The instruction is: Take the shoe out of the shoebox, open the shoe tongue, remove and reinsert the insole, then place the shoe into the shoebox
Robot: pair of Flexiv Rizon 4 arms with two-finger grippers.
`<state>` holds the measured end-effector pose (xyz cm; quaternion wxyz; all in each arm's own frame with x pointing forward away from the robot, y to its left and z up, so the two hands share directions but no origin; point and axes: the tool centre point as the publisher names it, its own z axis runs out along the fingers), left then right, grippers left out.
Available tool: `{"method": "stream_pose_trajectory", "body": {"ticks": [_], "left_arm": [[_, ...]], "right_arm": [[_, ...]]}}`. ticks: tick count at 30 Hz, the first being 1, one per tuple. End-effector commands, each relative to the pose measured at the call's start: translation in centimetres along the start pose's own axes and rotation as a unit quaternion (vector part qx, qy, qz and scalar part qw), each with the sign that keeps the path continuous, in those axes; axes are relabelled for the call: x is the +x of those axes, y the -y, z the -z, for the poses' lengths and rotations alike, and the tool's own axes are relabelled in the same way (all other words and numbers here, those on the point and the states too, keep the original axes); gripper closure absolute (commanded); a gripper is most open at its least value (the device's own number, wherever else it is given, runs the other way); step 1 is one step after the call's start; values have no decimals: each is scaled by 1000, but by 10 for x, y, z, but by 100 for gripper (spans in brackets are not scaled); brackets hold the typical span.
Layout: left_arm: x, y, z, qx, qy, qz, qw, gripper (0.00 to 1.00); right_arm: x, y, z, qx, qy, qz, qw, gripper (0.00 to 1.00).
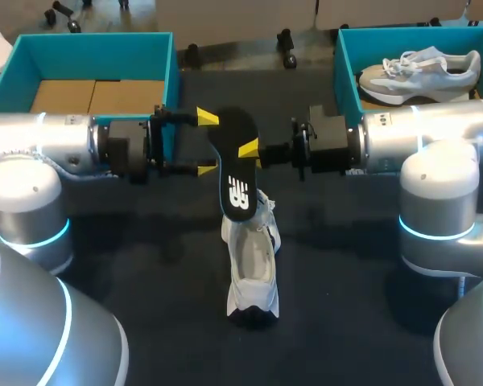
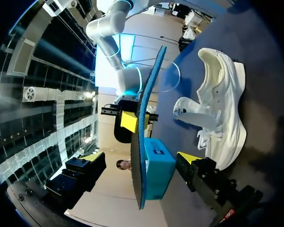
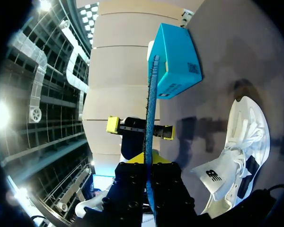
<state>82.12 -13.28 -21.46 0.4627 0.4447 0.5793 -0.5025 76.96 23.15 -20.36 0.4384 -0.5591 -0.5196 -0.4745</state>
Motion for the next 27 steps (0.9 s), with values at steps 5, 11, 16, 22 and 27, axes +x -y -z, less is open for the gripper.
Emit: {"method": "stream_pose_trajectory", "body": {"ticks": [5, 11, 16, 22, 27], "left_arm": [[-1, 0, -8, -5, 21, -10, 1000, 15], [0, -2, -15, -12, 25, -20, 999, 35], [-1, -1, -17, -16, 32, -19, 999, 37], [-1, 0, -17, -16, 33, -19, 999, 37], [-4, 3, -18, -38, 41, -31, 998, 56]], "right_arm": [[0, 0, -2, -1, 0, 0, 1000, 100], [0, 0, -2, -1, 0, 0, 1000, 100], [0, 0, -2, -1, 0, 0, 1000, 100], [0, 0, -2, -1, 0, 0, 1000, 100], [0, 0, -2, -1, 0, 0, 1000, 100]]}}
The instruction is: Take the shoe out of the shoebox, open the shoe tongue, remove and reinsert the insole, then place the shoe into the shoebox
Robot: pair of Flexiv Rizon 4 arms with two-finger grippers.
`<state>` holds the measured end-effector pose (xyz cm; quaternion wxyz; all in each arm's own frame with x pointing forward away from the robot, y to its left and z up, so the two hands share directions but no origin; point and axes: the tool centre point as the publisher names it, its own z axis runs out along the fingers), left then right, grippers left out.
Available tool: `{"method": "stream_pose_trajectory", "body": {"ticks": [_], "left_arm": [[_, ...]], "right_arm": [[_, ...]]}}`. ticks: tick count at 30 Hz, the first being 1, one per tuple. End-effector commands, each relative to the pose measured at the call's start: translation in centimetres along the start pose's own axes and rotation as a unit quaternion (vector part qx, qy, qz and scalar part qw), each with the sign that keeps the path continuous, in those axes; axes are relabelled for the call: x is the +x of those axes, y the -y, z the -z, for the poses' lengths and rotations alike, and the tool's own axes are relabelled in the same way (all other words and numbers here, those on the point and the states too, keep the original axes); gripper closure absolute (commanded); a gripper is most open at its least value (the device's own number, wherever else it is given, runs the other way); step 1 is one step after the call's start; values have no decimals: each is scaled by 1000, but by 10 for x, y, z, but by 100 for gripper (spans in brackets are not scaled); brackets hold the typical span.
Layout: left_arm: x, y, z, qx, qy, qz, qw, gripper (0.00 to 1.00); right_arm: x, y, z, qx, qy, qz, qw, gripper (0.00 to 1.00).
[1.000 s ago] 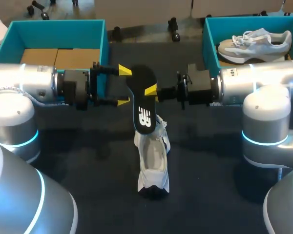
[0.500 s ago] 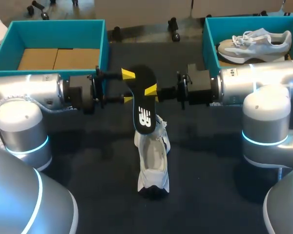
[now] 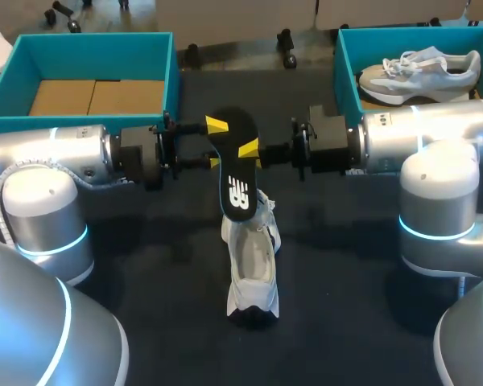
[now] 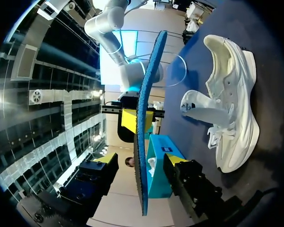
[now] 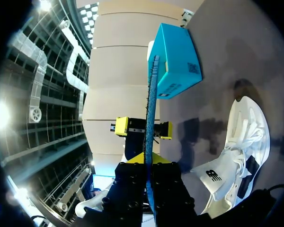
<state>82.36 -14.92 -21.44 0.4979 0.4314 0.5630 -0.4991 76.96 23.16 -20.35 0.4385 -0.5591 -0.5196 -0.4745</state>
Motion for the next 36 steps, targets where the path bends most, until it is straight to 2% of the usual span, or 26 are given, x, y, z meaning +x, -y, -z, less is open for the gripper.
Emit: {"method": "stream_pose_trajectory", "body": {"ticks": [1, 25, 36], "left_arm": [[-3, 4, -1, -22, 8, -13, 1000, 57], [-2, -2, -5, -24, 4, -15, 1000, 68], [-3, 1, -8, -17, 4, -20, 1000, 87]], "right_arm": [[0, 0, -2, -1, 0, 0, 1000, 100], [0, 0, -2, -1, 0, 0, 1000, 100], [0, 0, -2, -1, 0, 0, 1000, 100]]}}
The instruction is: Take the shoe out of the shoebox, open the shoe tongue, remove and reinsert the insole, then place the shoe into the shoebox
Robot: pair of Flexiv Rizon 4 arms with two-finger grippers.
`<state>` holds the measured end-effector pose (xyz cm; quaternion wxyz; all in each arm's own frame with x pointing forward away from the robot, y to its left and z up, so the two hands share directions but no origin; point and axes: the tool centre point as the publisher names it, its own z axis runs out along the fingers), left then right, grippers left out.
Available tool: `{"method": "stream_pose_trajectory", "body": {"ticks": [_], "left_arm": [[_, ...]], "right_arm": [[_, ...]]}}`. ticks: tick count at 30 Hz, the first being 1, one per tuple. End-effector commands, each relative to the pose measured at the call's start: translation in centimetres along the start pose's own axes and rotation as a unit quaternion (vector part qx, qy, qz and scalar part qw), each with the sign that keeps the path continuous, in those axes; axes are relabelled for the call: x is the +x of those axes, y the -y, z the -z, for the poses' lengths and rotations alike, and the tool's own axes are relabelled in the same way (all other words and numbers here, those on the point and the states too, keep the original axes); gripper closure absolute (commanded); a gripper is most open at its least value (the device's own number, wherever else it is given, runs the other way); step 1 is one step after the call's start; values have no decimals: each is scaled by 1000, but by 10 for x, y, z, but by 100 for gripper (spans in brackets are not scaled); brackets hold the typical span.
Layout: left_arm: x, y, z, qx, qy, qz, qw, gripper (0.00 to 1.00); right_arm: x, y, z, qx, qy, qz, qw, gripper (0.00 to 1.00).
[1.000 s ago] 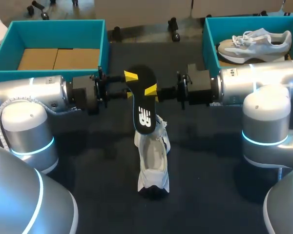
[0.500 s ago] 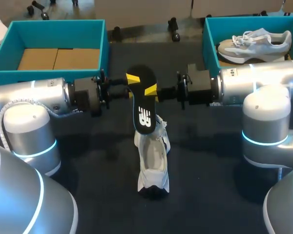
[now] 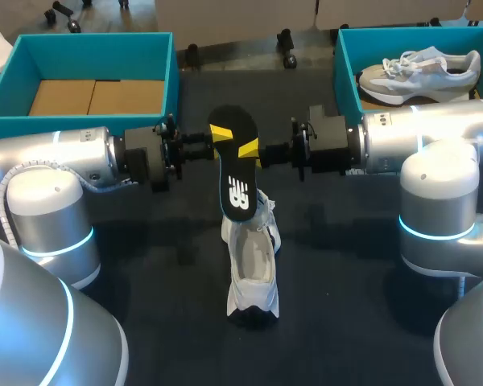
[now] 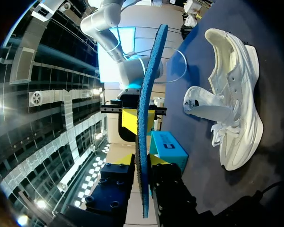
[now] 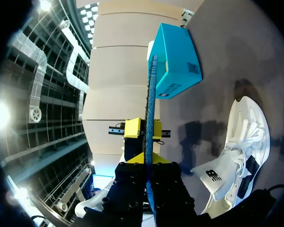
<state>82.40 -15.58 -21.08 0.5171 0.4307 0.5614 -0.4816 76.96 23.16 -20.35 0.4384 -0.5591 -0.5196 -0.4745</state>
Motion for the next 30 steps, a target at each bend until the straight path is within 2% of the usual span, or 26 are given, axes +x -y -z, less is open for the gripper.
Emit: {"method": "stream_pose_trajectory", "body": {"ticks": [1, 2, 16, 18, 19, 20, 30], "left_arm": [[1, 0, -1, 1, -1, -1, 1000, 98], [1, 1, -2, 1, -1, -2, 1000, 100], [2, 4, -3, 6, -6, -4, 1000, 100], [3, 5, -2, 7, -7, -4, 1000, 100], [3, 5, -2, 8, -8, -4, 1000, 100], [3, 6, -1, 9, -10, -3, 1000, 100], [2, 13, 13, 18, -37, 12, 999, 100]], "right_arm": [[0, 0, -2, -1, 0, 0, 1000, 100], [0, 0, -2, -1, 0, 0, 1000, 100], [0, 1, -2, 2, 2, 0, 1000, 100], [1, 2, -2, 4, 2, 1, 1000, 57], [1, 2, -1, 5, 3, 1, 1000, 24], [1, 3, 0, 5, 3, 5, 1000, 0], [4, 9, 20, 16, 26, 43, 999, 0]]}}
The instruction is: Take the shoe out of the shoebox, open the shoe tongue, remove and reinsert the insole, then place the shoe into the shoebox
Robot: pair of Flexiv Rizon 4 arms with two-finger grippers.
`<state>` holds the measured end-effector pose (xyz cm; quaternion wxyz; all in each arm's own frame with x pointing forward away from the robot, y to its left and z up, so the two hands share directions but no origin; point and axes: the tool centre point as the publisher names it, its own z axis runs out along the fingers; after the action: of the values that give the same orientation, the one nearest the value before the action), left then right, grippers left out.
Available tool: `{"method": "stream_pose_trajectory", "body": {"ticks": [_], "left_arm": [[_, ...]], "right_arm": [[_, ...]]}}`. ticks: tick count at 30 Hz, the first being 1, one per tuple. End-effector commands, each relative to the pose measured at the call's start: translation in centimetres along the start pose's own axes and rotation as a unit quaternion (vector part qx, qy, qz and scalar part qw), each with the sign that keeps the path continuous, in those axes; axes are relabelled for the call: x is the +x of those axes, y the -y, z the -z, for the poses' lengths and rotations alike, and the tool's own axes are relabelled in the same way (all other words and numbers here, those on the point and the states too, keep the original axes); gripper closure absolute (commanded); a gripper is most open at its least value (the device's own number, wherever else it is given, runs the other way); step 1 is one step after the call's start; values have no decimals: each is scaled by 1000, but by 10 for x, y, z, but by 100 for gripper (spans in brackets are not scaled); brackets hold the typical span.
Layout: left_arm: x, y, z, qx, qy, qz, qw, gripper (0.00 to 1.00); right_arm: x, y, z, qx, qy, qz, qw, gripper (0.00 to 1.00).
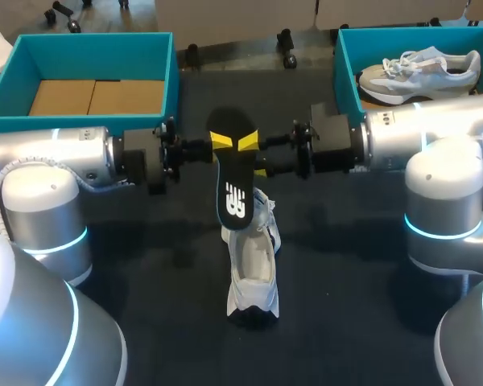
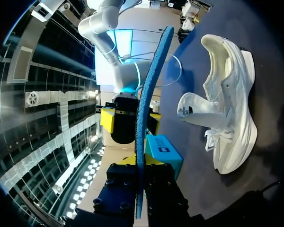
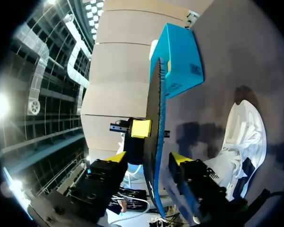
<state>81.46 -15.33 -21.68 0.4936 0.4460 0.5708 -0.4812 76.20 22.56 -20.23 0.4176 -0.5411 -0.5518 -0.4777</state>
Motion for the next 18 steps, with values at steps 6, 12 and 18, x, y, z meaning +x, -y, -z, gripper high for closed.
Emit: {"method": "stream_pose_trajectory", "body": {"ticks": [6, 12, 18], "left_arm": [[-10, 17, 24, 15, -34, 23, 999, 100], [-16, 37, 39, 40, -79, 47, 995, 100], [-22, 57, 51, 64, -106, 68, 990, 100]], "right_arm": [[1, 7, 27, 17, 25, 29, 999, 0], [-4, 14, 37, 51, 48, 56, 996, 0], [-13, 22, 45, 94, 64, 81, 990, 0]]}}
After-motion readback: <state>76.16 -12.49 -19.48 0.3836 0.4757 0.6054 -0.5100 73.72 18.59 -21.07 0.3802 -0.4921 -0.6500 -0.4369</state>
